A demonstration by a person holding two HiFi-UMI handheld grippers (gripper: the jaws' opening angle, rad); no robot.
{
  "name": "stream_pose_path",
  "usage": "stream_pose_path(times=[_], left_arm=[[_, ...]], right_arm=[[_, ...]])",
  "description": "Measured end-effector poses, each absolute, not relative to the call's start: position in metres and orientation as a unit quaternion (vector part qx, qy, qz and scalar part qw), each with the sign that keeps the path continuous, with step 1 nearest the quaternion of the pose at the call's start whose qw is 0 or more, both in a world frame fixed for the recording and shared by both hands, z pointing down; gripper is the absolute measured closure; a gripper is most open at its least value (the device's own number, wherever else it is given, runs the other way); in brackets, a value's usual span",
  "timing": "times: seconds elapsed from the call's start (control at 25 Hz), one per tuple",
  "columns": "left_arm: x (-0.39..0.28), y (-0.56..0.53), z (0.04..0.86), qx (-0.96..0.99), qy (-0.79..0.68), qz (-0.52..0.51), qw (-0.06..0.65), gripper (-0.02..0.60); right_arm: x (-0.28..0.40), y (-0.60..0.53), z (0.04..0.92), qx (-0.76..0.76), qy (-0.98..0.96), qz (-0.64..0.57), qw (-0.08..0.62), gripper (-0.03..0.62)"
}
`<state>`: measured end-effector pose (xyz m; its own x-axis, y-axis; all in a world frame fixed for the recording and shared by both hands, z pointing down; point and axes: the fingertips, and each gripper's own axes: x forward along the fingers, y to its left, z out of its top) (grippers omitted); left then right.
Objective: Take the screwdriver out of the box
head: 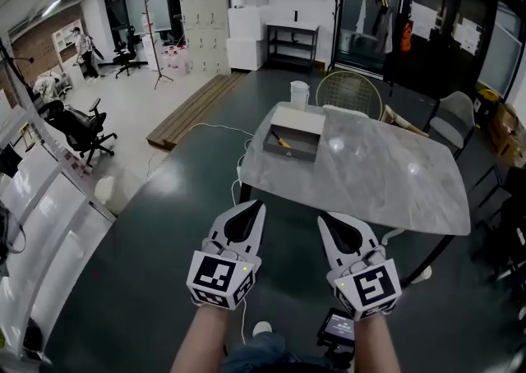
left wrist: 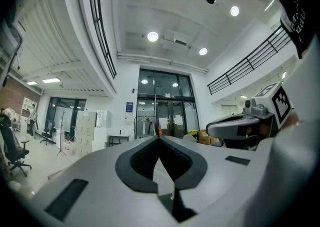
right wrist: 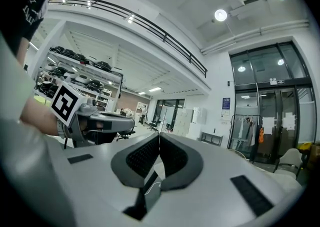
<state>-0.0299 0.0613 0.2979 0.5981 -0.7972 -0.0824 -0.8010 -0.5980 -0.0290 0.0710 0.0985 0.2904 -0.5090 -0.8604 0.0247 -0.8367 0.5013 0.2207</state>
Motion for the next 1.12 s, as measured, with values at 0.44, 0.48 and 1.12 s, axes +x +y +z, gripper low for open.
stream_pose_path(times=[0.44, 0.48, 1.12], left_arm=[[-0.07, -0.005, 0.316, -0.896, 0.444, 0.023, 0.013, 0.569], [-0.07, -0.012, 0.317, -0.895, 0.445, 0.022, 0.011, 0.569], [-0.061, -0.199, 0.328, -0.889, 0.457, 0.014, 0.01, 0.569]], right_arm=[[0.033, 0.03, 0.308, 0.5, -0.86, -0.066, 0.083, 0.569], [0.035, 0.022, 0.309, 0.501, -0.858, -0.064, 0.09, 0.569], [0.059, -0.172, 0.32, 0.512, -0.853, -0.056, 0.091, 0.568]])
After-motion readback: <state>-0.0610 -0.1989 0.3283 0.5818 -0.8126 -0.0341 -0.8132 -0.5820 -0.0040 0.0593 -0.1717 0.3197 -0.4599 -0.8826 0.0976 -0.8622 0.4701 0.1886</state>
